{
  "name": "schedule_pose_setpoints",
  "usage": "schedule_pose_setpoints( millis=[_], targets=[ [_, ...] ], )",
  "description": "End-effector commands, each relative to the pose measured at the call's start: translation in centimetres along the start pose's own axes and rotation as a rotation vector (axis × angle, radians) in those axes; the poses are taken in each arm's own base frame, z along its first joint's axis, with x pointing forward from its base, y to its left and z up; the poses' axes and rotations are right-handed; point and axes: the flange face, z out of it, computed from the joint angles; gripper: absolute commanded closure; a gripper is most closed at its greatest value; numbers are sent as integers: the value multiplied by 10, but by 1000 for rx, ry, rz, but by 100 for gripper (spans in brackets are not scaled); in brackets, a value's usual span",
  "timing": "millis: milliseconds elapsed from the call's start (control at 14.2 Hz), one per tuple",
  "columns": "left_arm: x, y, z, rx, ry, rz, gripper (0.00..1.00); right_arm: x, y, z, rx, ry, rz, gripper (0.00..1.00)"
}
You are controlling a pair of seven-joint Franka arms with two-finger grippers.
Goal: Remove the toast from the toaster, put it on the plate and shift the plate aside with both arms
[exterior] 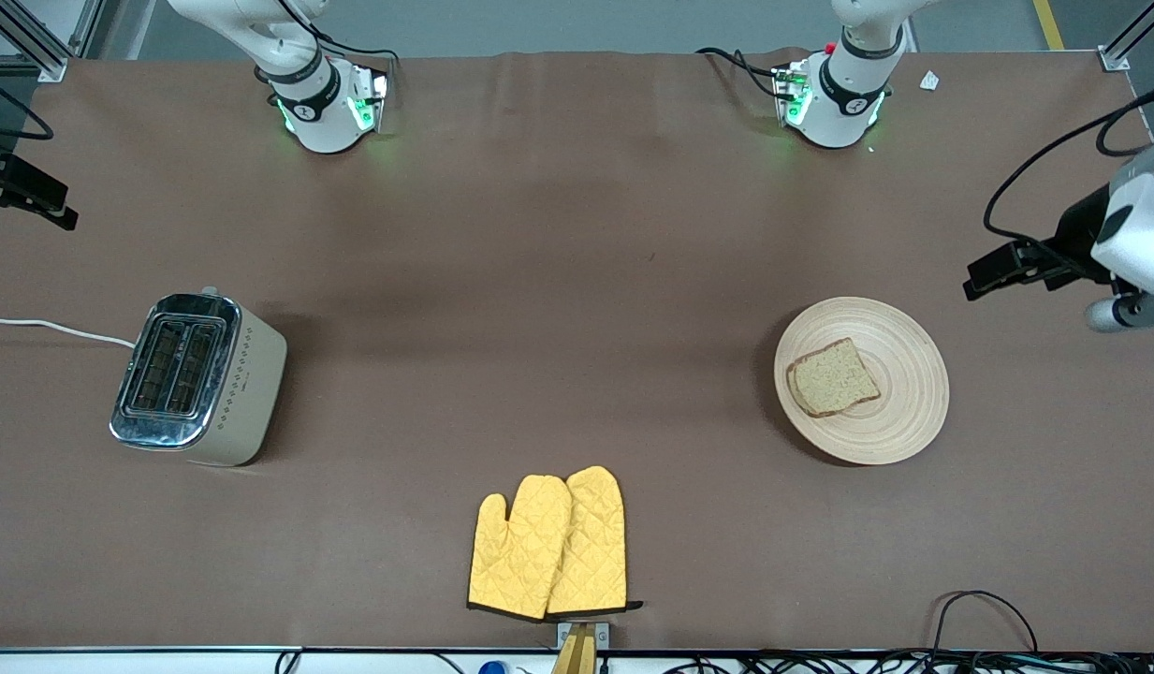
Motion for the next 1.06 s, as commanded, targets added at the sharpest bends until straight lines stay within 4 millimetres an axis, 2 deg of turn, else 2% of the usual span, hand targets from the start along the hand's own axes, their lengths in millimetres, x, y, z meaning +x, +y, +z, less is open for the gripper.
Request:
schedule_pose_setpoints(
  millis=[0, 71, 353, 565, 706, 848, 989],
  targets=[
    [-34, 6, -25, 61, -3, 29, 0, -2, 2, 0, -6, -2, -8, 0],
    [-45, 9, -31, 68, -11, 53, 0, -2, 2, 0, -7, 0, -8, 0],
    [-80, 16, -35, 84, -13, 86, 0, -2, 2, 0, -7, 0, -8, 0],
    [-98, 7, -33, 70, 42, 84, 0, -2, 2, 0, -7, 0, -8, 0],
    [-94, 1, -32, 70, 34, 81, 0, -2, 2, 0, -7, 0, -8, 0],
    [-80, -12, -34, 60, 27, 65, 0, -2, 2, 0, -5, 0, -8, 0],
    [-82, -11, -38, 61, 16, 67, 0, -2, 2, 0, -5, 0, -8, 0]
  ],
)
